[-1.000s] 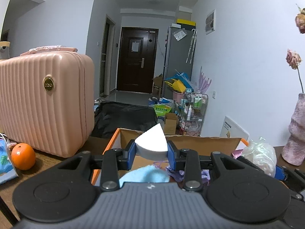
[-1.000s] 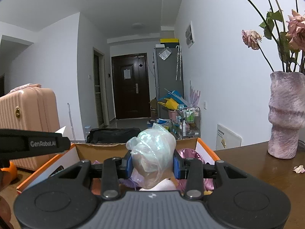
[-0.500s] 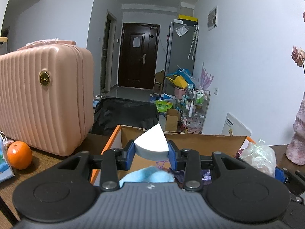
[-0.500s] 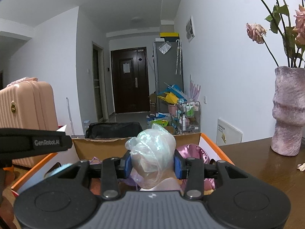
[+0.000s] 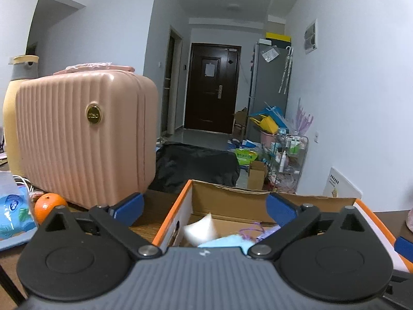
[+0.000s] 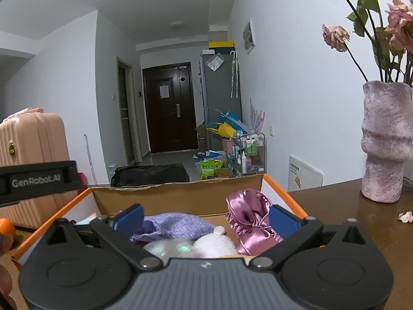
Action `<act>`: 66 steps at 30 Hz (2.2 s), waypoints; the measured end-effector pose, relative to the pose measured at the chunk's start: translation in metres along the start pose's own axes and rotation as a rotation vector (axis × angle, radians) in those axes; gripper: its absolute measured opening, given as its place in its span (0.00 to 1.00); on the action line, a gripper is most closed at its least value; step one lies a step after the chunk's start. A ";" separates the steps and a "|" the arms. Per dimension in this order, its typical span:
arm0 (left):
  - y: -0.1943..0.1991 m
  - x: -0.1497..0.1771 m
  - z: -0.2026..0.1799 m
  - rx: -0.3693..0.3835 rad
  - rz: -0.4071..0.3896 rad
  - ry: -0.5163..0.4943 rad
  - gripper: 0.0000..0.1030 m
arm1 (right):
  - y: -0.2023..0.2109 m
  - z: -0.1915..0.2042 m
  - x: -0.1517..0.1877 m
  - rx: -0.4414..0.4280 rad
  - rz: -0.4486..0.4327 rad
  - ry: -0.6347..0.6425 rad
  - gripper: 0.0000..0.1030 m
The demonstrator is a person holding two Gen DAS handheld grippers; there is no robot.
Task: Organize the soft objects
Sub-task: 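Open both tools to drop the bag and wedge sponge into the box, then move both tools back from the box toward the remaining items on the table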
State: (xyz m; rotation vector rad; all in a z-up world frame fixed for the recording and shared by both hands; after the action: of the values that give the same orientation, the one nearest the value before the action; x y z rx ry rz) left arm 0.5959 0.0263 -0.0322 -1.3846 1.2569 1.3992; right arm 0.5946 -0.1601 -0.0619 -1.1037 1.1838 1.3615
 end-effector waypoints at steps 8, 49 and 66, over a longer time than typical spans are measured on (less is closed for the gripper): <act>-0.003 0.003 0.003 -0.010 0.013 0.002 1.00 | 0.002 -0.003 0.002 0.013 0.006 -0.014 1.00; 0.062 0.009 0.013 -0.001 0.011 -0.009 1.00 | 0.067 -0.014 0.007 -0.011 -0.011 0.044 1.00; 0.114 0.024 0.012 0.031 0.041 -0.037 1.00 | 0.123 -0.034 0.013 -0.022 -0.001 0.077 1.00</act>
State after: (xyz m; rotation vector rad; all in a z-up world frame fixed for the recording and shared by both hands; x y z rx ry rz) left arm 0.4802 0.0119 -0.0436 -1.3124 1.2842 1.4211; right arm 0.4717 -0.1974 -0.0657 -1.1817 1.2257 1.3442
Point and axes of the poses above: each gripper's, at about its wrist camera, not at the fingertips, and y roughly against the way its jaws point, z to its left, x to its underside, the point moved 10 cm from there along -y, roughly the way its jaws point, and after that the axes turned 11 degrees about -z, right-handed, at the moved point
